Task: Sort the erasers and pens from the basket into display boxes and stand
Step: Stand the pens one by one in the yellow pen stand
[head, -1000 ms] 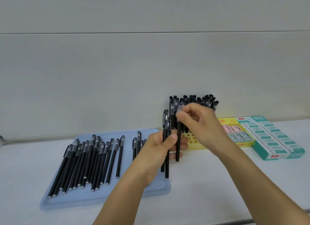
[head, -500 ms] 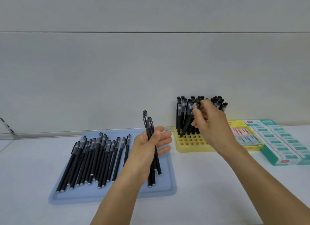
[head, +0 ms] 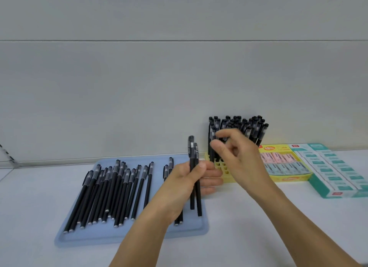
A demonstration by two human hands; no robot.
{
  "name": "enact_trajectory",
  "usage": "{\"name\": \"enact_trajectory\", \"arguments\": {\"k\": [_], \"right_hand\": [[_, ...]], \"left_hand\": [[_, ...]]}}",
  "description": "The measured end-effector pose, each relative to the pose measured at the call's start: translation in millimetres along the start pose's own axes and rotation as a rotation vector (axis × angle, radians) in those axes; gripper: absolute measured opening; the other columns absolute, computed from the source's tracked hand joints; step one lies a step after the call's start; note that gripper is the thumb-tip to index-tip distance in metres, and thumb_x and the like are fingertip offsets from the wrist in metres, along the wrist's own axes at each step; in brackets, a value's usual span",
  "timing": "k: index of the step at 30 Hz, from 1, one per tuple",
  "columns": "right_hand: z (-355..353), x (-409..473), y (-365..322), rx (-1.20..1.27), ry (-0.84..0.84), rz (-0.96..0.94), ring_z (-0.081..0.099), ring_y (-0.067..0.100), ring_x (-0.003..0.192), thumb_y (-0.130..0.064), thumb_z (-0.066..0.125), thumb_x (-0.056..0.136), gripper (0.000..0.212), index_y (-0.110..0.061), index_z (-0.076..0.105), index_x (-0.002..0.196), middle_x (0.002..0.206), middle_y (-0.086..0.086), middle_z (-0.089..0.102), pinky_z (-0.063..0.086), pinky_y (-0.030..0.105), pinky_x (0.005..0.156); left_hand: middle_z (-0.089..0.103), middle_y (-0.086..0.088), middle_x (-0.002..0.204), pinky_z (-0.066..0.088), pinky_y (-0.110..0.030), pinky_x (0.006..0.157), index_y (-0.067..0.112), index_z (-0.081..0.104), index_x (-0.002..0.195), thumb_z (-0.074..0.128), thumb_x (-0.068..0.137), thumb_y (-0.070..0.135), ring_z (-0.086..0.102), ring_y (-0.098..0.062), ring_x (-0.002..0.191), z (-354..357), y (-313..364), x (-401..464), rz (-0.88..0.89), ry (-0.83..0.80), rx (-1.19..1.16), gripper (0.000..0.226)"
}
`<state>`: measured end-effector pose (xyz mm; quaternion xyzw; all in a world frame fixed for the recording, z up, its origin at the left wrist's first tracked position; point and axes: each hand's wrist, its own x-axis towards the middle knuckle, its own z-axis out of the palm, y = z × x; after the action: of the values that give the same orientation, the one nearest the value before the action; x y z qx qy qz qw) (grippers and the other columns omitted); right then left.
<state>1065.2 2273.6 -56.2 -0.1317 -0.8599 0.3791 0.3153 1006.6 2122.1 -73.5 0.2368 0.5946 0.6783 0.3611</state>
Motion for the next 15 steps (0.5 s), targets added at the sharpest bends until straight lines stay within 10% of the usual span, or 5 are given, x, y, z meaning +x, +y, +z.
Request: {"name": "enact_trajectory", "arguments": {"k": [4,8,15], "right_hand": [[-7.4,0.2,-9.0,0.257,-0.29,0.056,0.047,0.007,0.058,-0.024,0.066,0.09,0.013,-0.016,0.07,0.08,0.065,-0.002,0.057,0.04,0.019,0.056],[-30.4,9.3,-4.6,0.435,0.022,0.125,0.055,0.017,0.05,-0.018,0.062,0.093,0.016,-0.004,0.067,0.088,0.061,0.005,0.062,0.046,0.026,0.043],[-34.3,17.5,9.7,0.158,0.168,0.005,0.068,0.014,0.066,-0.015,0.054,0.097,0.014,-0.021,0.066,0.093,0.078,-0.001,0.068,0.058,0.034,0.069]], "left_hand": [[0.072,-0.009,0.113,0.053,-0.039,0.096,0.01,0.061,0.122,0.042,0.103,0.026,0.069,-0.022,0.105,9.7,-1.7,4.5,-0.029,-0.137,0.102,0.032],[0.072,0.001,0.113,0.051,-0.037,0.099,0.018,0.064,0.119,0.044,0.102,0.028,0.066,-0.011,0.109,3.4,-5.7,7.0,-0.029,-0.029,0.102,0.028],[0.073,-0.002,0.109,0.054,-0.04,0.094,0.013,0.062,0.121,0.043,0.103,0.026,0.069,-0.017,0.103,-6.9,-7.0,10.5,-0.021,0.192,-0.099,0.03]]}}
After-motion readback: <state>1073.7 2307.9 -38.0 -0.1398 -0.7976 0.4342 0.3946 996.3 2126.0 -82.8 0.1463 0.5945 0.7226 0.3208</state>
